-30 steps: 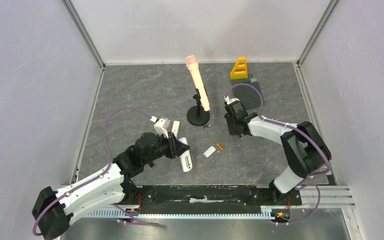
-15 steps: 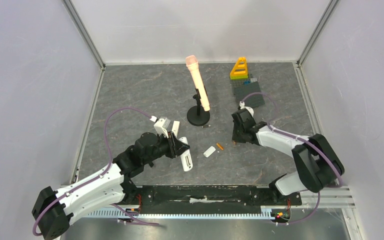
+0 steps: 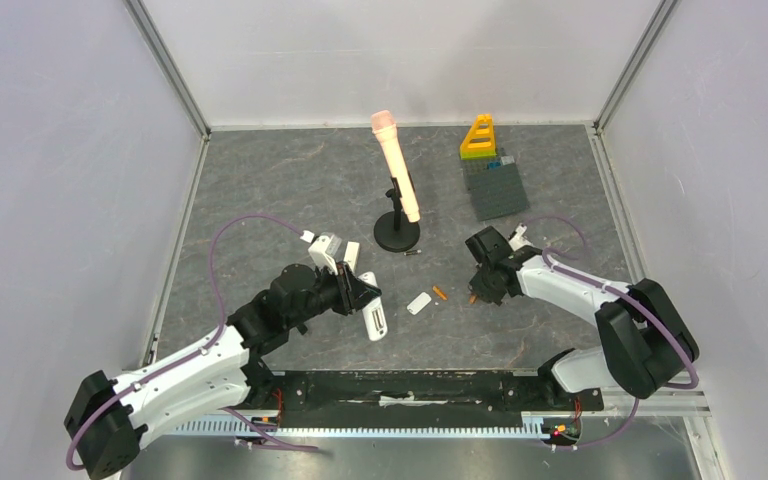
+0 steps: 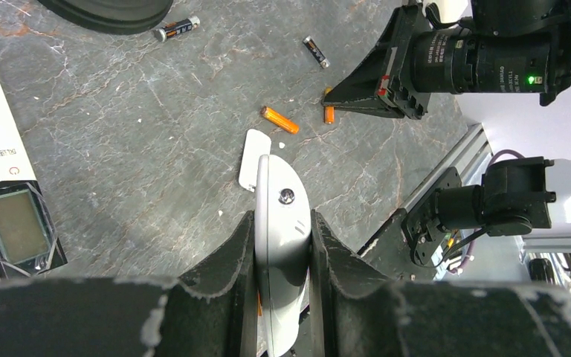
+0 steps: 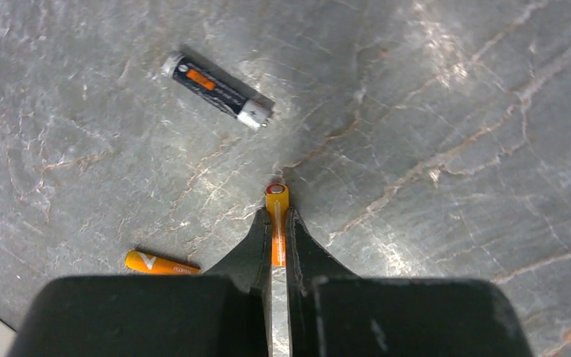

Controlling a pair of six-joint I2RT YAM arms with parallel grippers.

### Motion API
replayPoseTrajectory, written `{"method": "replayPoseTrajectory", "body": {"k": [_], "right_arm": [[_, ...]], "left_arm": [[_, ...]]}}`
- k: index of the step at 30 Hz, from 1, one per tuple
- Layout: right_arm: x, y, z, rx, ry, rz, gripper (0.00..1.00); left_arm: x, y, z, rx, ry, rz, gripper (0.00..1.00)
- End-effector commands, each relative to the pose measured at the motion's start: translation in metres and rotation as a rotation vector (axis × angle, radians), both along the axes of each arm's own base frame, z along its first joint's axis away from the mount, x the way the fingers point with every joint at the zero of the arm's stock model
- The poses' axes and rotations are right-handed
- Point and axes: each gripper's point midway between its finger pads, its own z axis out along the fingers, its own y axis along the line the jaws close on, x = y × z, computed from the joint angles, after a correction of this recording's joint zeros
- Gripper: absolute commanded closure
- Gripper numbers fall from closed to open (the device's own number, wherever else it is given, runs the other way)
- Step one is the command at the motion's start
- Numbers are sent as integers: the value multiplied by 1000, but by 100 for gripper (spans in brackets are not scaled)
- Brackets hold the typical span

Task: Load the batteries into the remote control
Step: Adjust the battery at the center of the board.

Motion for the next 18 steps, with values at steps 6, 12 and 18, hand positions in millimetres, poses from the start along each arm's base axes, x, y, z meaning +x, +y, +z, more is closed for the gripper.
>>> {"method": "replayPoseTrajectory", "body": {"k": [6, 12, 18], "right_arm": [[-13, -18, 11, -80, 35, -72, 62], [19, -21, 58, -167, -198, 213, 51], [21, -23, 92, -309, -335, 653, 50]], "left_arm": [[7, -5, 17, -42, -54, 5, 98], [7, -3, 18, -32, -57, 8, 98], [6, -2, 21, -12, -63, -1, 98]]}}
